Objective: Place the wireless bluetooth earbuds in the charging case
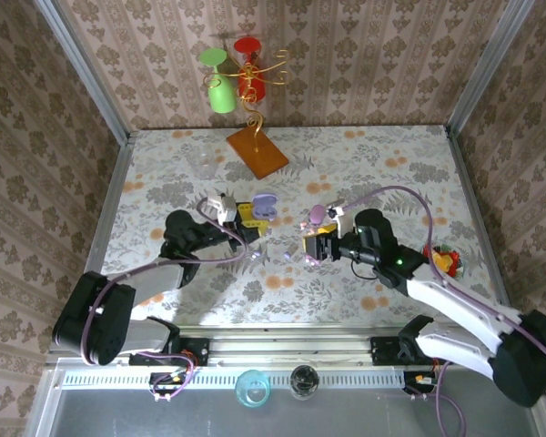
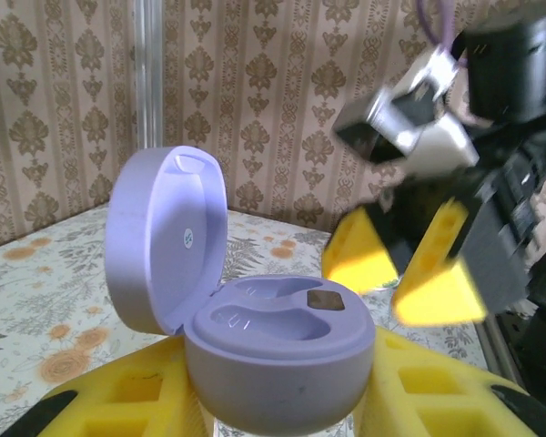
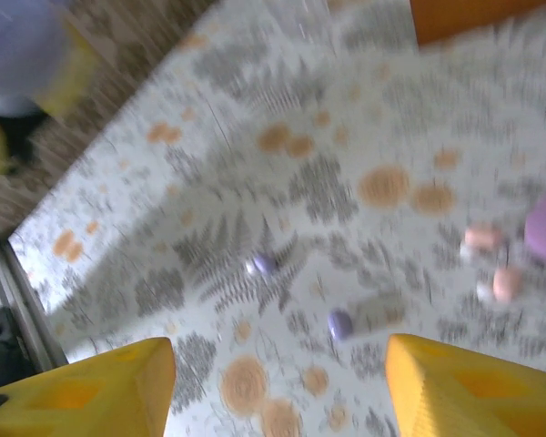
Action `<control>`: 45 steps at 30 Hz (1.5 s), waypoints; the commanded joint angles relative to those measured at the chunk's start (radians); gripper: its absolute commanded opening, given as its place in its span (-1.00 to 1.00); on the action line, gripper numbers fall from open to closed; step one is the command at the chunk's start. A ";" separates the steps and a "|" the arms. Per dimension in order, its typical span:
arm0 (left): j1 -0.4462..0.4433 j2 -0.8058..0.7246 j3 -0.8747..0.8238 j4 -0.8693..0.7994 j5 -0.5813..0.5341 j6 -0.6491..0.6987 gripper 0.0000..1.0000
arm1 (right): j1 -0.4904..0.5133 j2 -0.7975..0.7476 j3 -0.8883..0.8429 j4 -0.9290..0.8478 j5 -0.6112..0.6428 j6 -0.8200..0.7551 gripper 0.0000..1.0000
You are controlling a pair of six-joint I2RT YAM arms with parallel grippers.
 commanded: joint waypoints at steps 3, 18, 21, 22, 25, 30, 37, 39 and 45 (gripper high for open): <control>0.046 -0.053 -0.018 -0.004 -0.009 0.021 -0.25 | 0.013 0.216 0.136 -0.126 -0.045 0.118 0.19; 0.125 -0.138 -0.065 -0.056 -0.023 0.044 -0.24 | 0.026 0.751 0.519 -0.294 -0.199 -0.048 0.13; 0.128 -0.154 -0.078 -0.056 -0.024 0.049 -0.23 | 0.021 0.845 0.612 -0.370 -0.247 -0.108 0.13; 0.131 -0.158 -0.080 -0.060 -0.026 0.049 -0.23 | 0.021 0.867 0.630 -0.381 -0.252 -0.121 0.13; 0.132 -0.167 -0.080 -0.070 -0.021 0.052 -0.23 | 0.012 0.915 0.665 -0.399 -0.275 -0.155 0.13; 0.134 -0.168 -0.081 -0.060 -0.007 0.051 -0.22 | 0.000 0.930 0.654 -0.414 -0.292 -0.178 0.12; 0.137 -0.162 -0.075 -0.058 0.000 0.055 -0.23 | -0.004 0.858 0.561 -0.407 -0.307 -0.173 0.09; 0.136 -0.161 -0.075 -0.057 0.000 0.055 -0.23 | -0.004 0.839 0.538 -0.402 -0.300 -0.171 0.07; 0.137 -0.161 -0.070 -0.058 0.005 0.053 -0.23 | 0.001 0.793 0.483 -0.386 -0.307 -0.147 0.03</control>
